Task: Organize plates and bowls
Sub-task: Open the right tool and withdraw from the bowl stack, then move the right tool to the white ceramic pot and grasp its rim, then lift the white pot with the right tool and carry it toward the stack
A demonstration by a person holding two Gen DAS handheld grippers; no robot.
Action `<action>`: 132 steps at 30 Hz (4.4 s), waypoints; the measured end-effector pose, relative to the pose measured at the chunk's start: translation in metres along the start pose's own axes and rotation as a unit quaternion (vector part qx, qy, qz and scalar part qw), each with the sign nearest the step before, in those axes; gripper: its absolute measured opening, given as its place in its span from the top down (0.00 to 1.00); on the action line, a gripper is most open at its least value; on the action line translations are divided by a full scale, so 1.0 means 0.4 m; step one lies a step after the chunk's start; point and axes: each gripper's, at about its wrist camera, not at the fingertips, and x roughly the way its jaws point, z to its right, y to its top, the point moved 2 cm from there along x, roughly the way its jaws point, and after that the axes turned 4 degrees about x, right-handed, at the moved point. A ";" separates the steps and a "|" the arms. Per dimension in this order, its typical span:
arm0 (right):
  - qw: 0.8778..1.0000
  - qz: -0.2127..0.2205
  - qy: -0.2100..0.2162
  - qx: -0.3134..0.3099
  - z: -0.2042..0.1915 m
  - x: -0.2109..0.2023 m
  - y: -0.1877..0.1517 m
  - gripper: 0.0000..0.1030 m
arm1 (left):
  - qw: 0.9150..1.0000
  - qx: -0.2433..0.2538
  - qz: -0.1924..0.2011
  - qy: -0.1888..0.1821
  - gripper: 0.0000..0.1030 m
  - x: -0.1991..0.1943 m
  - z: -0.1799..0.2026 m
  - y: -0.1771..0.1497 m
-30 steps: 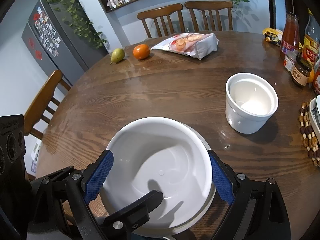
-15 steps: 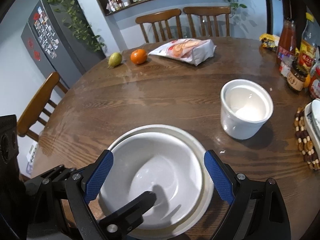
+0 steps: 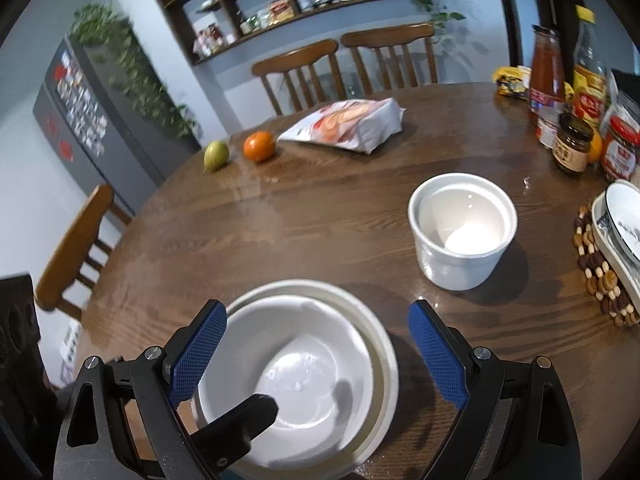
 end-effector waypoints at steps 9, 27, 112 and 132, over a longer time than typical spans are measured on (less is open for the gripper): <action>1.000 0.018 -0.003 0.017 0.017 -0.010 0.009 0.10 | 1.000 -0.007 0.009 -0.005 0.19 -0.012 -0.002 0.002; 0.994 0.071 -0.018 0.081 0.085 -0.037 0.032 0.10 | 1.000 0.016 0.010 0.012 0.14 -0.006 0.015 -0.003; 0.983 0.039 0.012 0.180 0.325 0.055 0.147 0.39 | 0.986 0.145 -0.086 -0.019 0.24 0.298 0.234 0.199; 0.983 0.012 0.023 0.182 0.336 0.089 0.132 0.53 | 0.986 0.111 -0.115 -0.044 0.34 0.318 0.215 0.198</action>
